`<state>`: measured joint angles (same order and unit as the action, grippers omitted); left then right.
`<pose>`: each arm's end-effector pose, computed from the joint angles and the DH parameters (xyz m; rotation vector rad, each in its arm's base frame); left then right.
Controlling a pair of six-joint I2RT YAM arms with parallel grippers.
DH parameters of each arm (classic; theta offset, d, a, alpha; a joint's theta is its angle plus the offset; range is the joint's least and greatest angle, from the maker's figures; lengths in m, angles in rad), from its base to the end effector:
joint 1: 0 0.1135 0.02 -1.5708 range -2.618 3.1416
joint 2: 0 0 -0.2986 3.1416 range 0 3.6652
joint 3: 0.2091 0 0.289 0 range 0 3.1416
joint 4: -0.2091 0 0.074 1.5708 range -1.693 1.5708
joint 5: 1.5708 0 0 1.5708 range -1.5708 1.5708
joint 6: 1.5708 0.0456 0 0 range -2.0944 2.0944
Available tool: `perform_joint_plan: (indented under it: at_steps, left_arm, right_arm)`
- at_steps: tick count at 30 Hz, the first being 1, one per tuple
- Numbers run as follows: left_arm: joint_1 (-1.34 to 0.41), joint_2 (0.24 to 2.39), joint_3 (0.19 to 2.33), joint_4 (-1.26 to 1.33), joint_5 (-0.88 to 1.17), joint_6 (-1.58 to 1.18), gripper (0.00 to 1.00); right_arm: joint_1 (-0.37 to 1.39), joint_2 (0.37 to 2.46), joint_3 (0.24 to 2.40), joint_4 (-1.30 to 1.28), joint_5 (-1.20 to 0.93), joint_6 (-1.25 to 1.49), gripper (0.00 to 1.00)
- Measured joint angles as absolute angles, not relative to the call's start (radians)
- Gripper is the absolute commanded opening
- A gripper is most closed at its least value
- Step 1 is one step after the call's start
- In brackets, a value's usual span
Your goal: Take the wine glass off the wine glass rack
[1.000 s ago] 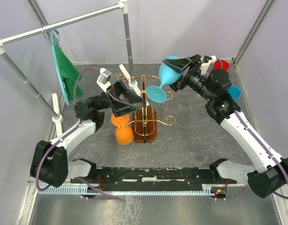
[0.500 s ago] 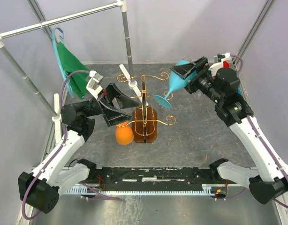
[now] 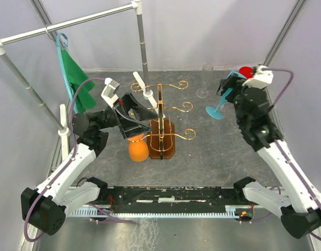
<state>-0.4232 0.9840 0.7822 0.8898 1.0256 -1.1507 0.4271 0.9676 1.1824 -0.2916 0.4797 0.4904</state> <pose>0.1838 -0.1255 0.4263 0.7112 1.2747 -1.7794 0.2164 0.0754 0.4695 0.4146 1.5947 0.3066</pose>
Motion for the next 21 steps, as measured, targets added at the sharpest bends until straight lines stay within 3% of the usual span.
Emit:
perform_joint_plan:
  at_steps: [4,10,17,21]
  left_arm:
    - [-0.423,0.977,0.782,0.864,1.022,-1.150,0.92]
    - [-0.437,0.976,0.783,0.852,1.021,-1.150,0.90]
    - [-0.441,0.976,0.796,0.807,1.021,-1.135,0.90]
    - [-0.441,0.975,0.799,0.769,1.019,-1.113,0.90]
  right_arm:
    - [0.425,1.036,0.962,-0.016,0.547,0.286,0.86]
    - [0.425,1.307,0.658,0.542,0.534,0.040,0.87]
    - [0.425,1.620,0.616,1.105,0.481,-0.083,0.91]
    - [0.423,1.715,0.639,1.244,0.459,-0.087,0.95]
